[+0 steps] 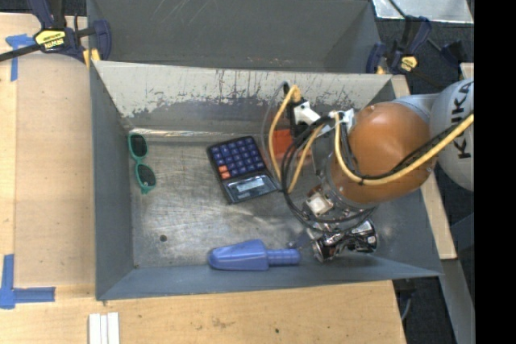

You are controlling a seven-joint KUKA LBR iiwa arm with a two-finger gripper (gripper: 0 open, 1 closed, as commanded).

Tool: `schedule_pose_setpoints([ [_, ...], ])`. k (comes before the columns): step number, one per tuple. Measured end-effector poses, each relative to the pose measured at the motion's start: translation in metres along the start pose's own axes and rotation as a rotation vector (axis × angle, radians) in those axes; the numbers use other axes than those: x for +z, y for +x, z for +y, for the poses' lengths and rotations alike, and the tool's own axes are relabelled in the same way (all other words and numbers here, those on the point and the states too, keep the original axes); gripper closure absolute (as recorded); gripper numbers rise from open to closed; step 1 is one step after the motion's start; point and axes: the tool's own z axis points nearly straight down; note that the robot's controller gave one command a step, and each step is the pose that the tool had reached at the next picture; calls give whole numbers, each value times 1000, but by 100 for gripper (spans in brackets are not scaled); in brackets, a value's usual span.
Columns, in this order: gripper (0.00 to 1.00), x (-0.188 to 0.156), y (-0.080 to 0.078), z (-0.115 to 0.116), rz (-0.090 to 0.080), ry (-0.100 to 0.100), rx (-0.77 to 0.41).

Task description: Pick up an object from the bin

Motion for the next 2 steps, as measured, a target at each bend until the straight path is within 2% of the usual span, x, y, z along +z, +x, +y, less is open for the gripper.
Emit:
schedule_pose_setpoints([
  [1,100,0,0,0,0,0,1],
  [2,100,-50,17,-15,-2,-24,14],
])
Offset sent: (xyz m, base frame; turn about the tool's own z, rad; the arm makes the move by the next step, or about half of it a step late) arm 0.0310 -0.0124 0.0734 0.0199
